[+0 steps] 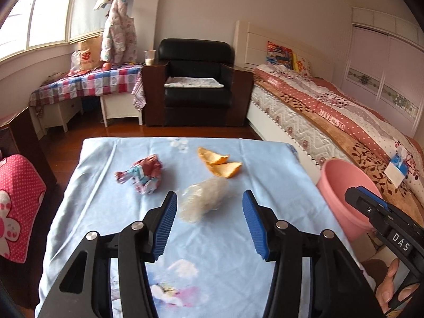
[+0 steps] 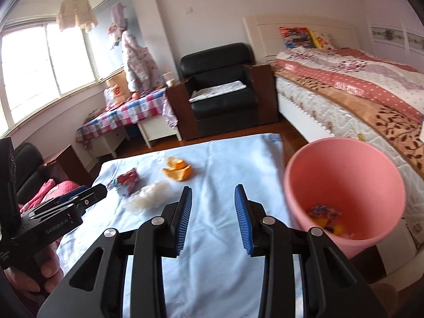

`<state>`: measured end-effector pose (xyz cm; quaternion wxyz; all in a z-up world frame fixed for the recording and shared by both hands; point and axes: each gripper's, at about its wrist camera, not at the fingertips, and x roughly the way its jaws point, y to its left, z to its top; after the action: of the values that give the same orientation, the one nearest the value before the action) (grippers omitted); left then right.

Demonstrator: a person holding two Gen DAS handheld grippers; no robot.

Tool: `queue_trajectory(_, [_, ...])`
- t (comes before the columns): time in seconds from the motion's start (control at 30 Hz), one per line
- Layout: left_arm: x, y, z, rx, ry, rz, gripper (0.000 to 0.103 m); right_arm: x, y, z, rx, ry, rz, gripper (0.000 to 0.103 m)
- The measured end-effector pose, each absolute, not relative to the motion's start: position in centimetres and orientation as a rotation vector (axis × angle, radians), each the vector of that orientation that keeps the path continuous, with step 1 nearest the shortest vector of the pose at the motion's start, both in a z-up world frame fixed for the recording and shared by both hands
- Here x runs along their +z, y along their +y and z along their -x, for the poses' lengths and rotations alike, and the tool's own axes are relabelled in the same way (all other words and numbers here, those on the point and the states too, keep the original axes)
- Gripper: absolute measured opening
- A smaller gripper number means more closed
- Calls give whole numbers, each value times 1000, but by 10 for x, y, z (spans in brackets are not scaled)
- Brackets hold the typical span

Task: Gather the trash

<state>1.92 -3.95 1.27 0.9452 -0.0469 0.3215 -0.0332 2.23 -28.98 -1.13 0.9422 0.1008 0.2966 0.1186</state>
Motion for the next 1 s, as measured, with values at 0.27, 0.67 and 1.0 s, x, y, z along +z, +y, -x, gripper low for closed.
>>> queue_trajectory(0.27, [-2, 6, -15, -6, 684, 139, 52, -18, -256, -31, 289, 646, -183, 34])
queue_trajectory(0.67, [-11, 36, -39, 40, 712, 126, 52, -25, -222, -51, 329, 679, -157, 34])
queue_trajectory(1.0, [-31, 50, -58, 52, 763, 141, 52, -33, -202, -58, 362, 715, -142, 34])
